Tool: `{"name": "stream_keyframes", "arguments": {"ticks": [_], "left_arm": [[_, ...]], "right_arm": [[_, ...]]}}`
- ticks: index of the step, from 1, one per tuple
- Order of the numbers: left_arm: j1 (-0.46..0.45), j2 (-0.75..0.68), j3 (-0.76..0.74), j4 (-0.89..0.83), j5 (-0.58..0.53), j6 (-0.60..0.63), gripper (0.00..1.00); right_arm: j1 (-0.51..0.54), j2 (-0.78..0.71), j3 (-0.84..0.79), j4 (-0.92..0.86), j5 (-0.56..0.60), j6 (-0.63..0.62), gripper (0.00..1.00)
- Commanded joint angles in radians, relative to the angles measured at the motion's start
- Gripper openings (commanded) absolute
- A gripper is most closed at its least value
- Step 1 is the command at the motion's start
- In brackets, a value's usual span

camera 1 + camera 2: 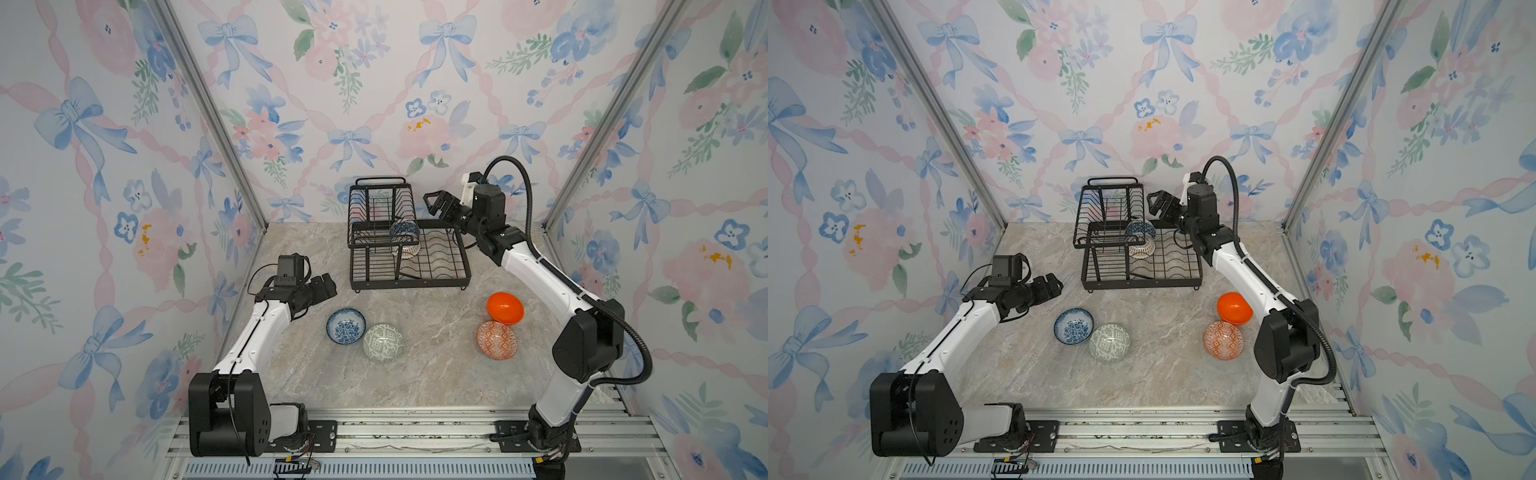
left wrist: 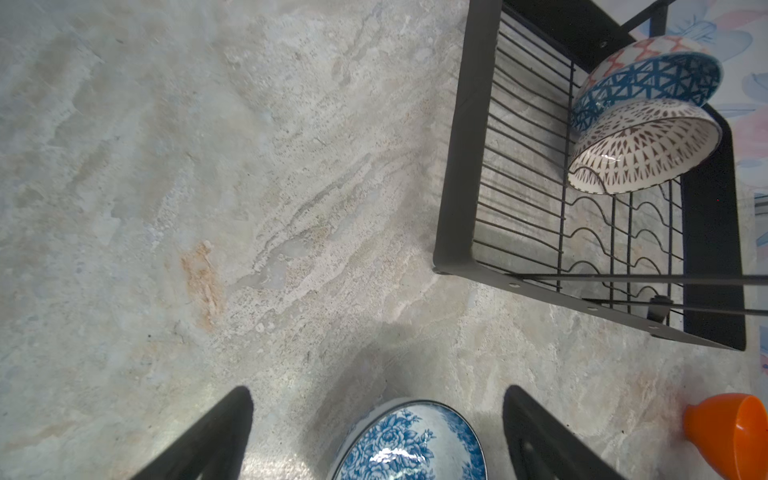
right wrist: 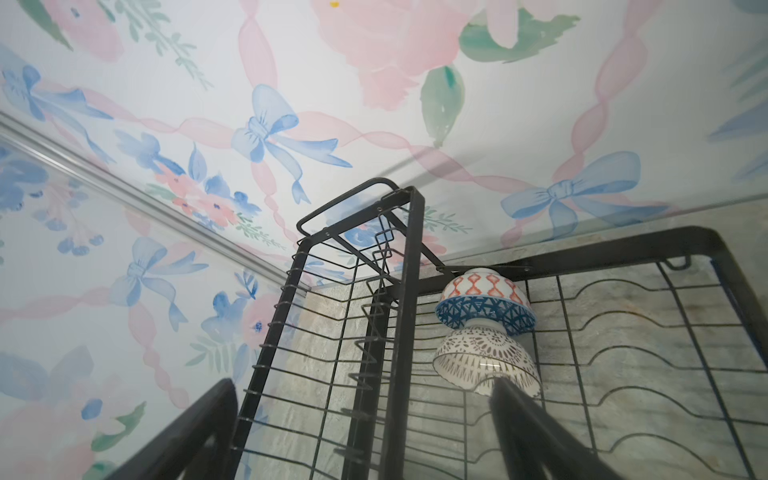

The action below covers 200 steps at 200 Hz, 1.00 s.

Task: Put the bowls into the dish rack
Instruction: 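Raise the right gripper from the rack while the left lowers to the blue bowl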

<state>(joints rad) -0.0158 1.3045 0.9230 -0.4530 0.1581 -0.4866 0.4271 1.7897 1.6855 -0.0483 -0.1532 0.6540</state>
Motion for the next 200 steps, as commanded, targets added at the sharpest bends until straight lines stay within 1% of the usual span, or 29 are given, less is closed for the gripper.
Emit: {"name": "stream_keyframes", "arguments": {"ticks": [1,17,31,45,56,71,90,119,146,162,176,200], "left_arm": [[-0.024,0.003,-0.021,-0.069,0.021,0.038,0.91],[-0.058,0.007,-0.026,-0.097,0.008,0.043,0.90],[-0.089,0.015,-0.033,-0.119,0.006,0.045,0.88],[-0.114,0.028,-0.044,-0.135,-0.002,0.044,0.85],[-0.124,0.043,-0.053,-0.140,-0.005,0.042,0.82],[-0.127,0.065,-0.061,-0.146,-0.011,0.036,0.79],[-0.128,0.087,-0.061,-0.145,-0.015,0.031,0.78],[-0.127,0.134,-0.043,-0.145,-0.014,0.063,0.75],[-0.127,0.178,-0.036,-0.145,-0.002,0.081,0.67],[-0.126,0.190,-0.038,-0.145,0.005,0.082,0.63],[-0.127,0.195,-0.039,-0.145,0.012,0.088,0.58],[-0.126,0.189,-0.046,-0.145,0.015,0.094,0.52]], "right_arm": [[0.034,-0.019,0.017,-0.050,-0.006,-0.232,0.97],[0.049,-0.030,0.004,-0.033,-0.016,-0.275,0.97],[0.074,-0.043,-0.011,-0.022,-0.018,-0.349,0.97],[0.121,-0.050,-0.005,-0.054,-0.013,-0.471,0.97],[0.168,-0.049,0.013,-0.113,0.043,-0.595,0.97],[0.212,-0.050,0.010,-0.135,0.097,-0.690,0.97],[0.239,-0.052,0.006,-0.139,0.108,-0.712,0.97],[0.283,-0.054,-0.002,-0.145,0.123,-0.772,0.97],[0.326,-0.055,-0.009,-0.150,0.172,-0.837,0.97],[0.337,-0.059,-0.021,-0.147,0.201,-0.847,0.97],[0.338,-0.065,-0.034,-0.145,0.199,-0.847,0.97],[0.335,-0.077,-0.056,-0.130,0.199,-0.849,0.97]]}}
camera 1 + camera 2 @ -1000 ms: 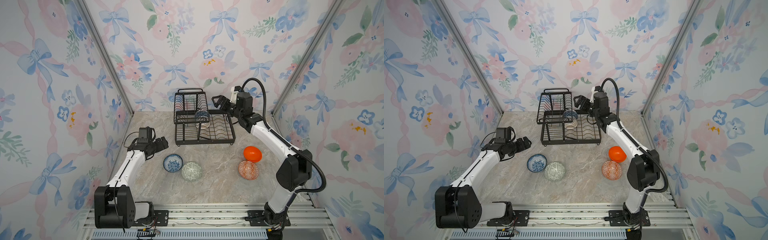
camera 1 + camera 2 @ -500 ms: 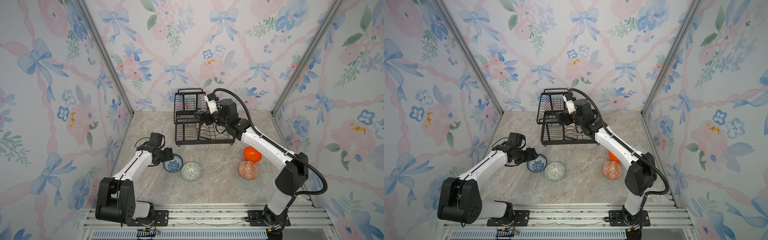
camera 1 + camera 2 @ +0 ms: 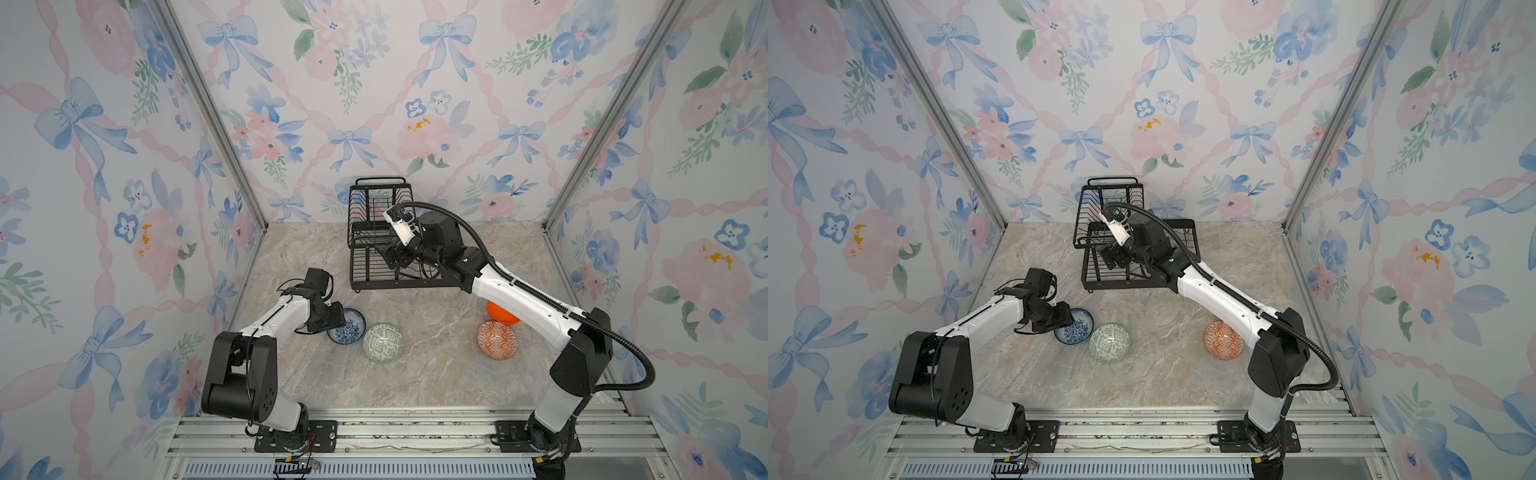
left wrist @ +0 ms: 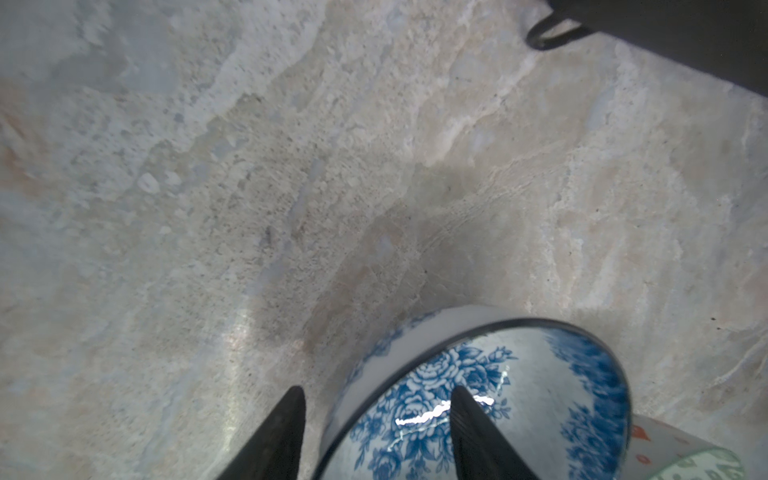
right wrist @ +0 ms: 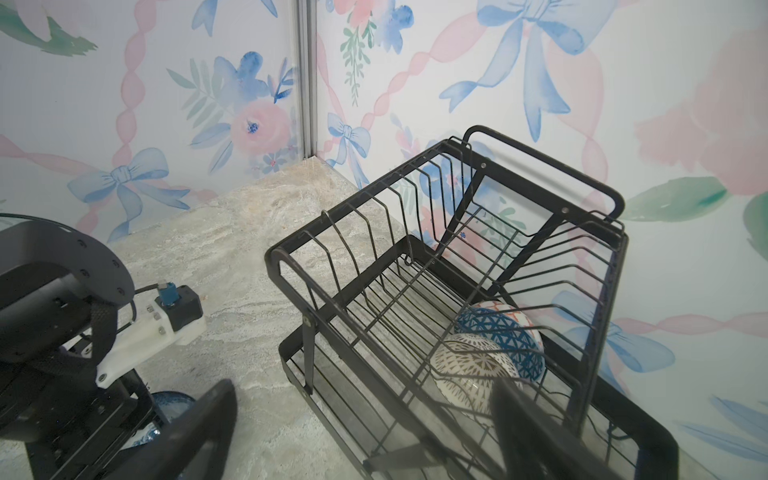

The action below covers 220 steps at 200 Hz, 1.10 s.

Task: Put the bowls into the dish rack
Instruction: 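Raise the right gripper from the rack while the left lowers to the blue bowl, then close the left gripper on the blue floral bowl's rim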

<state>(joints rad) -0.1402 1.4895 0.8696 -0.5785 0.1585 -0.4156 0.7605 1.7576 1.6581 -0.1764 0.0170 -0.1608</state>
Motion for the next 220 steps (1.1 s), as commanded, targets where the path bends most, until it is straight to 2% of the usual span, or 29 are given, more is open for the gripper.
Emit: {"name": "stream_keyframes", "arguments": {"ticks": [1,12,57,93,131,162,189,220], "left_arm": [[-0.001,0.004,0.007,-0.021,0.015,0.023,0.52],[-0.001,0.006,0.004,-0.020,0.020,0.024,0.50],[-0.001,0.007,0.007,-0.020,0.024,0.019,0.27],[-0.001,0.018,0.041,-0.020,0.016,0.021,0.24],[0.007,0.033,0.071,-0.020,0.006,0.032,0.15],[0.022,0.027,0.083,-0.021,0.001,0.034,0.12],[0.041,-0.002,0.089,-0.019,-0.049,0.024,0.05],[0.079,-0.048,0.109,-0.015,-0.083,0.001,0.04]], "right_arm": [[0.001,-0.045,-0.029,-0.003,0.029,-0.034,0.97],[-0.002,-0.046,-0.035,0.000,0.028,-0.036,0.97],[-0.004,-0.044,-0.042,0.019,0.023,-0.027,0.97],[-0.004,-0.050,-0.050,0.017,0.008,-0.003,0.97],[-0.004,-0.063,-0.057,0.005,-0.017,0.007,0.97],[-0.003,-0.060,-0.047,-0.003,-0.055,0.005,0.97],[-0.003,-0.048,-0.040,0.007,-0.054,0.024,0.97],[-0.003,-0.042,-0.040,0.027,-0.052,0.049,0.97]]}}
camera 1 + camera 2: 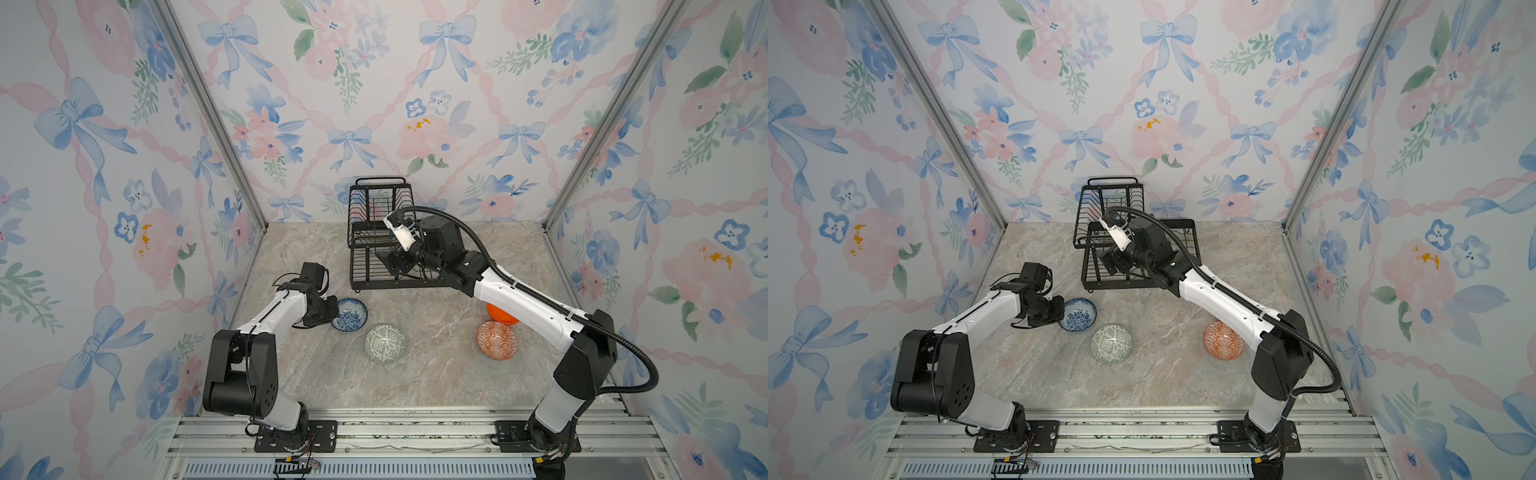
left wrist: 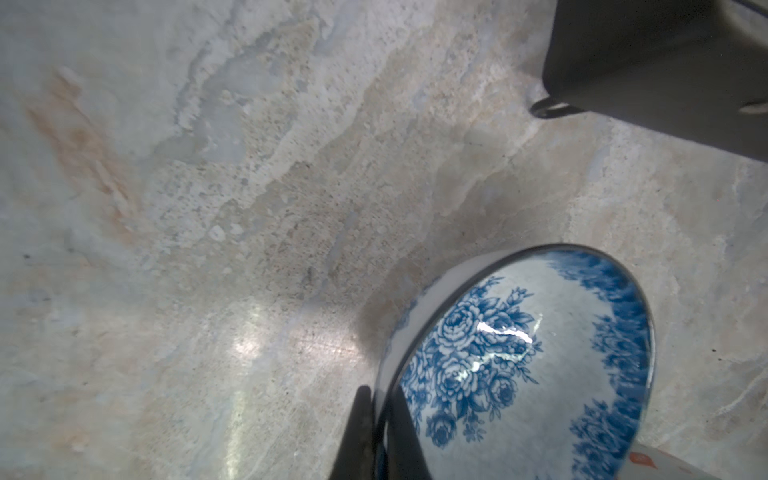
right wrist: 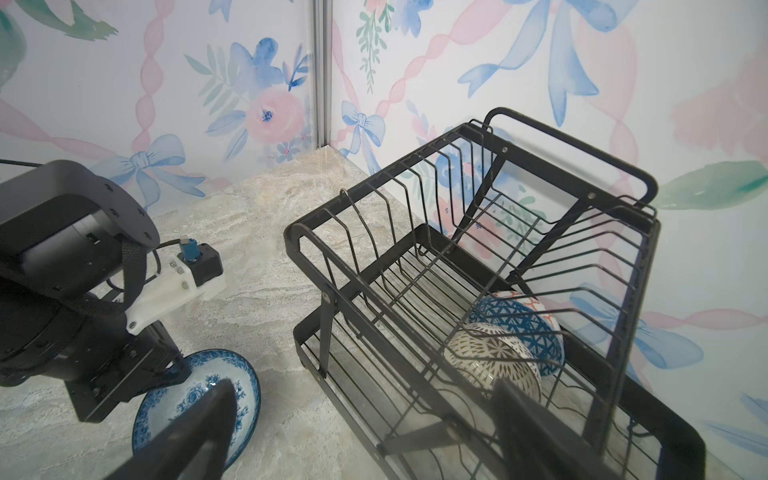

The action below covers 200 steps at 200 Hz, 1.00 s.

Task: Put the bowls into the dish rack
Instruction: 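Close the left gripper on the blue floral bowl's rim, then lift the blue floral bowl up beside the rack with the left gripper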

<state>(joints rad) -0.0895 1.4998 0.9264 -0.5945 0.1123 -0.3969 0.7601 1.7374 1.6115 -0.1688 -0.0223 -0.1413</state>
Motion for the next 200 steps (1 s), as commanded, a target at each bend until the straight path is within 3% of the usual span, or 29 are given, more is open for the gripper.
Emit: {"name": "stream_keyframes", "arguments": {"ticks": [1,15,87,200], "left_arm": [[0.029,-0.060,0.054,0.000,-0.038,-0.018,0.04],[0.038,-0.069,0.070,0.002,-0.055,-0.024,0.00],[0.051,-0.102,0.126,0.038,-0.098,-0.073,0.00],[0.053,-0.268,0.155,0.300,-0.082,-0.190,0.00]], "right_arm": [[-0.002,-0.022,0.006,0.019,-0.012,0.030,0.97],[-0.006,-0.023,0.002,0.030,-0.007,0.043,0.97],[-0.027,-0.029,-0.002,0.044,0.002,0.077,0.97],[-0.096,-0.025,0.029,0.079,-0.013,0.240,0.97]]}}
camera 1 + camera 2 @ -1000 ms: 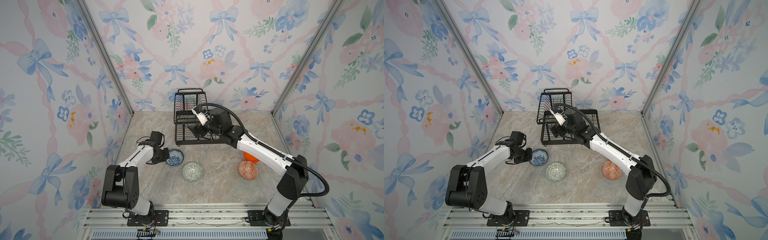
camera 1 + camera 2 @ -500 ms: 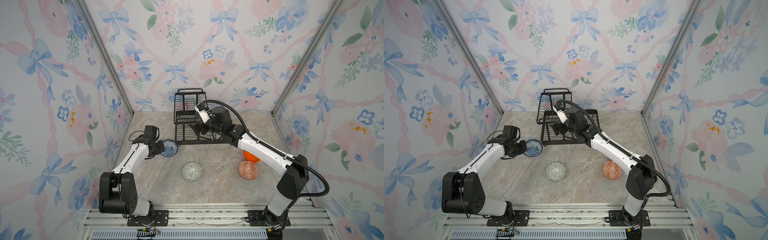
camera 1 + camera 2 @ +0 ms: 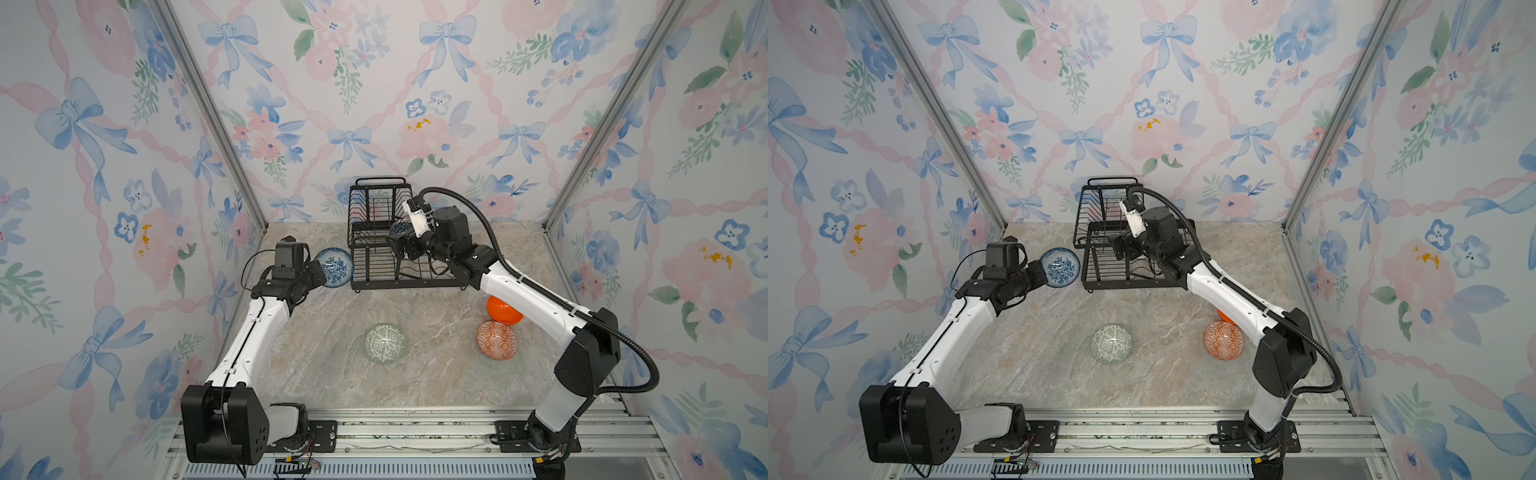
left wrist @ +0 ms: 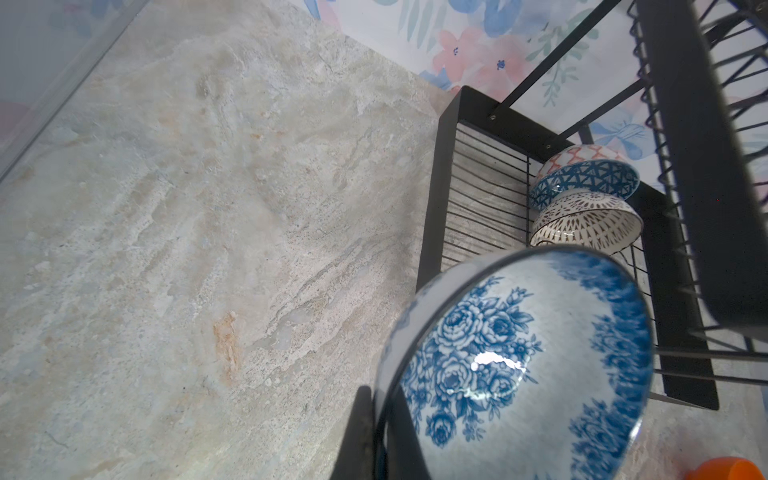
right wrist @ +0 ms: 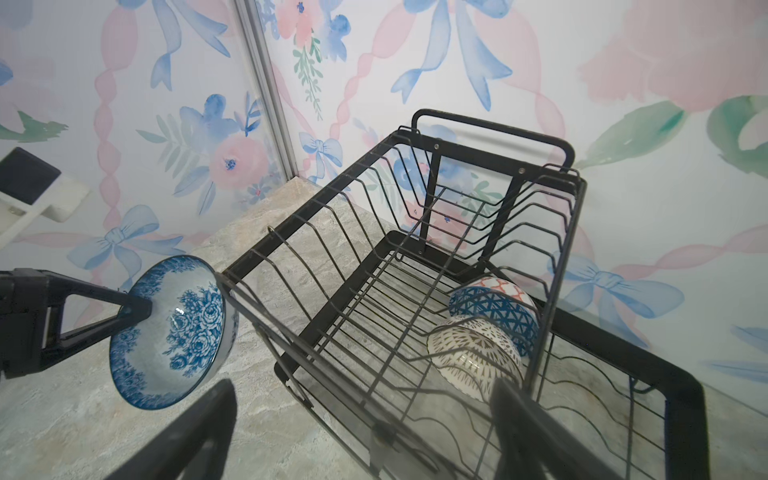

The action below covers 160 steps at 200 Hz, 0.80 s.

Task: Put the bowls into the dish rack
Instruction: 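Lift the blue floral bowl up beside the rack with the left gripper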

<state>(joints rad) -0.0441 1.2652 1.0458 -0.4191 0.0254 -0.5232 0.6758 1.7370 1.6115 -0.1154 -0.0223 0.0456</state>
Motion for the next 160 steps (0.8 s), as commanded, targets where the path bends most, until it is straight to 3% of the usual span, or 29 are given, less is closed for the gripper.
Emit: {"name": "stream_keyframes", "arguments": {"ticks": [1,78,103,124,160], "left_arm": [[0.007,-0.034,0.036,0.127,0.005,-0.066,0.00],[0.007,-0.055,0.127,0.253,-0.133,-0.083,0.00],[0.006,-0.058,0.141,0.321,-0.123,-0.092,0.00],[-0.014,-0.067,0.111,0.437,-0.130,-0.101,0.00],[-0.105,-0.053,0.088,0.614,-0.252,-0.049,0.00]], "right_arm": [[-0.012,-0.025,0.030,0.025,-0.012,0.055,0.97],[-0.044,-0.018,0.071,0.033,0.004,0.149,0.97],[-0.047,-0.021,0.074,0.033,0.015,0.171,0.97],[-0.063,-0.016,0.085,0.035,0.025,0.265,0.97],[-0.105,0.007,0.142,0.042,0.019,0.452,0.97]]}}
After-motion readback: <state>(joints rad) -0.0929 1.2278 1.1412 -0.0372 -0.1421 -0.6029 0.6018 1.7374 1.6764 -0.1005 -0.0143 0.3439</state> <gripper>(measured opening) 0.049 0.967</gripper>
